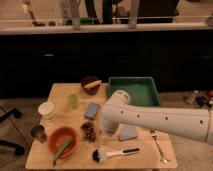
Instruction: Place brush in tray
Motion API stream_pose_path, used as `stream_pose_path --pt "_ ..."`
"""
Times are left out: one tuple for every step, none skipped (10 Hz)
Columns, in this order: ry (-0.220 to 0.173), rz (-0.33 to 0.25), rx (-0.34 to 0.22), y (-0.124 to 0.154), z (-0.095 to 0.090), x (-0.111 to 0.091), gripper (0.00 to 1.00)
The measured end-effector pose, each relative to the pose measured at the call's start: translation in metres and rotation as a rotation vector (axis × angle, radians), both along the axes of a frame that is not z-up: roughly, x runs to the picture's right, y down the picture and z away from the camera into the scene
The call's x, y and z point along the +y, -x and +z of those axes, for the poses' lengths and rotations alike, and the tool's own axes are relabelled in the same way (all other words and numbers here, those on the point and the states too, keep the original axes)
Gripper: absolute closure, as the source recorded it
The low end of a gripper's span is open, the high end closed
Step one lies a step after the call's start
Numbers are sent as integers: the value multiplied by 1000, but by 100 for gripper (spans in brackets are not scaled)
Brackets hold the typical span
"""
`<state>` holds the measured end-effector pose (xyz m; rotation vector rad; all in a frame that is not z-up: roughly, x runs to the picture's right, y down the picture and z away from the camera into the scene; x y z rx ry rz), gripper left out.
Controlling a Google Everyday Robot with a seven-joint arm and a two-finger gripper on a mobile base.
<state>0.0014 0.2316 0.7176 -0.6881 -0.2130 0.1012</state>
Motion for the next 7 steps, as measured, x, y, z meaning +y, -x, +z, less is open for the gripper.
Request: stream_pose_path --pt "-16 18 -2 -14 -3 6 20" --pt "-38 48 -2 -37 -8 18 20" --pt "-48 59 -2 -44 -9 22 20" --pt "-63 71 -5 -49 -10 29 20" --pt "-75 83 -7 -52 -9 36 20" --pt "-78 90 -10 -52 -6 45 20" --pt "-80 92 -15 -52 -1 53 20"
